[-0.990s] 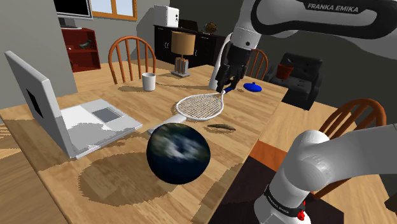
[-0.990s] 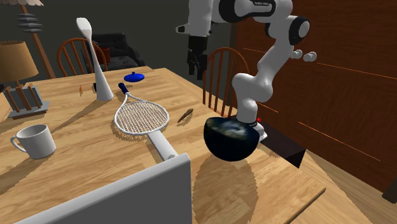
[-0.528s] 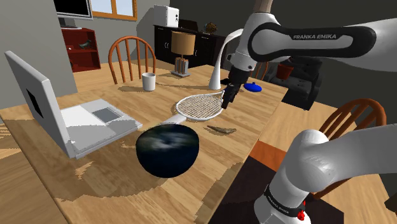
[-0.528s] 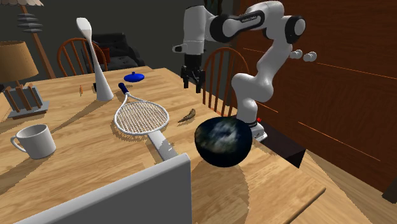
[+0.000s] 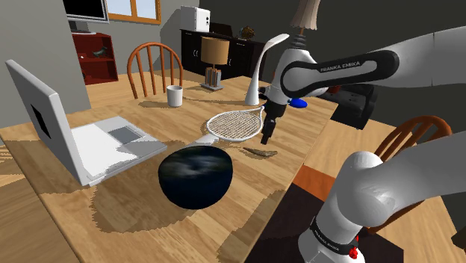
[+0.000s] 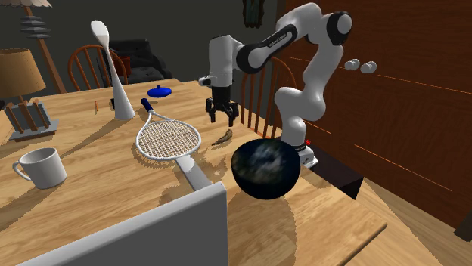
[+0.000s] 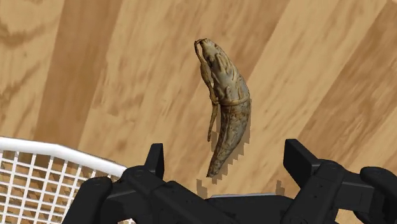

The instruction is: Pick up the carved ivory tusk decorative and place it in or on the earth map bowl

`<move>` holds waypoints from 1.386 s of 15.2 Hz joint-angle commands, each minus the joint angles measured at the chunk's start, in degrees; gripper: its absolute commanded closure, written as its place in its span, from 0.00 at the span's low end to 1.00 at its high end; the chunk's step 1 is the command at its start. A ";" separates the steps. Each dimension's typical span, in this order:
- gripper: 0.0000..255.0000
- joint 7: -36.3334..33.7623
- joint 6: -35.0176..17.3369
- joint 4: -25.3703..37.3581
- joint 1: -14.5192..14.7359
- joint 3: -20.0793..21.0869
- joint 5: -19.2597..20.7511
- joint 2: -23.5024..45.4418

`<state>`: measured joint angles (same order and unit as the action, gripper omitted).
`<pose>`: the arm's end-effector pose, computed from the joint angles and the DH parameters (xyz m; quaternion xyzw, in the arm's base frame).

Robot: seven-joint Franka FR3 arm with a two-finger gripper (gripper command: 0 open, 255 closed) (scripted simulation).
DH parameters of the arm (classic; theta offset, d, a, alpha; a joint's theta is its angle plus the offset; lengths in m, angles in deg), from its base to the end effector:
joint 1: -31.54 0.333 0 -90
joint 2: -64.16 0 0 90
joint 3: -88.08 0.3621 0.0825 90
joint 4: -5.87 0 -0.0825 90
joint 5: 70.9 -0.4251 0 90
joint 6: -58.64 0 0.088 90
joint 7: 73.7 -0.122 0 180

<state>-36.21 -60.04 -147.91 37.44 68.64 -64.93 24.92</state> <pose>0.3462 -0.0865 0.4352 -0.9626 -0.2631 -0.0460 0.0452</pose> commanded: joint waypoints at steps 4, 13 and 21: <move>0.00 1.63 -4.94 -2.35 0.49 -1.34 0.29 2.64; 0.00 1.76 -7.44 -3.61 0.70 -1.70 0.26 3.88; 1.00 2.00 -7.68 -3.55 0.67 -1.93 0.30 4.20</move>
<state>-34.23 -67.53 -151.22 38.31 66.91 -64.93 28.90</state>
